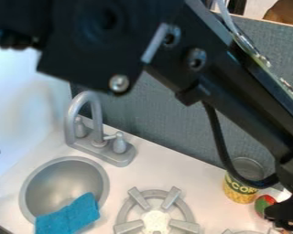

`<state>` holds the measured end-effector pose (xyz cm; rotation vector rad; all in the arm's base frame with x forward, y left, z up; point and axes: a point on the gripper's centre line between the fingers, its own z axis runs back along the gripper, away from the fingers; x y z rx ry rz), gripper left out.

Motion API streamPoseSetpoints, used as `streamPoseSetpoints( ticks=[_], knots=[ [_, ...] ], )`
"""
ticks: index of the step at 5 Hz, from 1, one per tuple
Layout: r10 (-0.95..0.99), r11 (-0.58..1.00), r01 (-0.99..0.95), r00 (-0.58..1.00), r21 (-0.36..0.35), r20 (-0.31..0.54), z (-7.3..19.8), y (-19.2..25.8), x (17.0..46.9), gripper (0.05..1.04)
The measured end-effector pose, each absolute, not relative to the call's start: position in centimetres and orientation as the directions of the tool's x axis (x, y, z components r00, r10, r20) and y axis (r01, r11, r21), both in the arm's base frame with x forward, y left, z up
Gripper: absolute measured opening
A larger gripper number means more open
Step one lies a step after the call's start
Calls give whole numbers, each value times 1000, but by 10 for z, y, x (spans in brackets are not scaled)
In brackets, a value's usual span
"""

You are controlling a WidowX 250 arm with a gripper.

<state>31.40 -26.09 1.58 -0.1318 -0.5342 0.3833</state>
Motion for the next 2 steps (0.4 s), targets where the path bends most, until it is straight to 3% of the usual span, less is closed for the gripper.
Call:
streamPoseSetpoints(
  ticks=[1, 2],
  knots=[
    [383, 924, -334, 803, -189, 456, 1, -258, 311, 998],
    [488, 873, -427, 764, -237, 421, 0, -283, 333, 998]
  ],
)
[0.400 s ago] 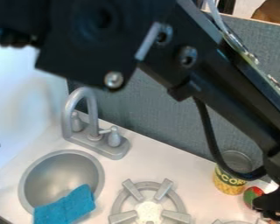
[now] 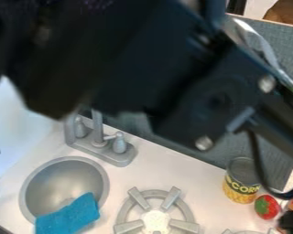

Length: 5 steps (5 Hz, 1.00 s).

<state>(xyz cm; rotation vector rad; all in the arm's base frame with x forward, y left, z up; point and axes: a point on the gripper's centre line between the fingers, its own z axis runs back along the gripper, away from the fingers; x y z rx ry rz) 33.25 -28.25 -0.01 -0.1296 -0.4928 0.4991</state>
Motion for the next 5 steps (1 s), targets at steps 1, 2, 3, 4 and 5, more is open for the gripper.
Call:
streamPoseSetpoints(
  ticks=[1, 2, 3, 4, 5],
  knots=[
    [542, 840, -486, 739, -242, 399, -5, -295, 351, 998],
    [612, 790, -546, 684, -278, 397, 2, -298, 366, 998],
    [655, 754, -597, 645, -275, 393, 2, -299, 370, 998],
    [675, 732, -632, 621, -255, 398, -2, -298, 372, 998],
    [730, 663, -711, 545, -234, 412, -8, -295, 377, 998]
  ],
)
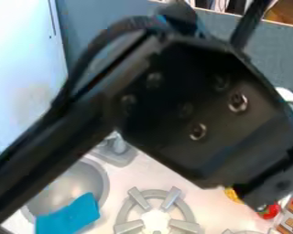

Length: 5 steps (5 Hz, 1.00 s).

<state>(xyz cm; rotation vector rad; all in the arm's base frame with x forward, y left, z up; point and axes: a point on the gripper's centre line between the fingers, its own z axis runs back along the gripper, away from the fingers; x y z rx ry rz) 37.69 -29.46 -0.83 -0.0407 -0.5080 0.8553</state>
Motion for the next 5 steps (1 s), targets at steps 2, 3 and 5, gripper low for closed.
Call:
streamPoseSetpoints(
  ticks=[2, 3, 5],
  knots=[
    [742, 615, -764, 475, -197, 474, -11, -283, 380, 998],
    [740, 609, -773, 470, -181, 482, -13, -280, 378, 998],
    [734, 604, -783, 474, -147, 486, -26, -281, 379, 998]
  ],
)
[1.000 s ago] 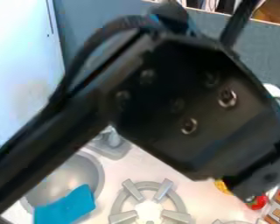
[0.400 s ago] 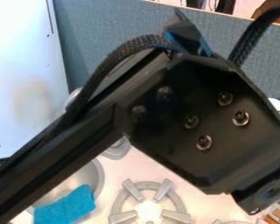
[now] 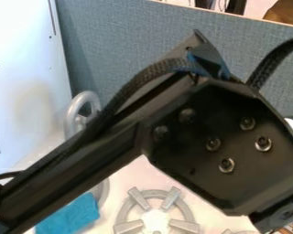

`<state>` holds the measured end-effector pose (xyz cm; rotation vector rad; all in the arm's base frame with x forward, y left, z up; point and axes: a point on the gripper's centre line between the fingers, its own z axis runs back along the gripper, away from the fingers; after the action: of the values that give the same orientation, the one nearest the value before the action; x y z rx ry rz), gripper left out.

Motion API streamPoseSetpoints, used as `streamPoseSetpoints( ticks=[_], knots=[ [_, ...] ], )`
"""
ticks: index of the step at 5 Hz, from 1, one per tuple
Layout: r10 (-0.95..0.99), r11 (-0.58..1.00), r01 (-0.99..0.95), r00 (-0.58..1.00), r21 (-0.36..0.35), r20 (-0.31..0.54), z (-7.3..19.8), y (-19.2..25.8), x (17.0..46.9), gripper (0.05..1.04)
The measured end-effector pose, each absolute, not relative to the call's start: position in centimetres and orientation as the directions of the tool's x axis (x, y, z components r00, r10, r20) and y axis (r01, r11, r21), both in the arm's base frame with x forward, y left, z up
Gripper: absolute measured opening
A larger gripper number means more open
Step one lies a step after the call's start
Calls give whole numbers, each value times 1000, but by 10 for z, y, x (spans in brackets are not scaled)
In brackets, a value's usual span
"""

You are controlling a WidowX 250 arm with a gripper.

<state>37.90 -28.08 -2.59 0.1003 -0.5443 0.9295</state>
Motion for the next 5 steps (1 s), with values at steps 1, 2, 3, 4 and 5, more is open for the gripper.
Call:
streamPoseSetpoints(
  ticks=[1, 2, 3, 4, 5],
  knots=[
    [735, 597, -791, 475, -131, 484, -38, -282, 379, 998],
    [736, 589, -799, 470, -120, 488, -45, -282, 379, 954],
    [753, 570, -809, 443, -145, 487, -47, -282, 380, 664],
    [741, 582, -803, 458, -128, 492, -59, -276, 375, 404],
    [760, 601, -782, 494, -166, 423, -55, -273, 371, 401]
  ],
)
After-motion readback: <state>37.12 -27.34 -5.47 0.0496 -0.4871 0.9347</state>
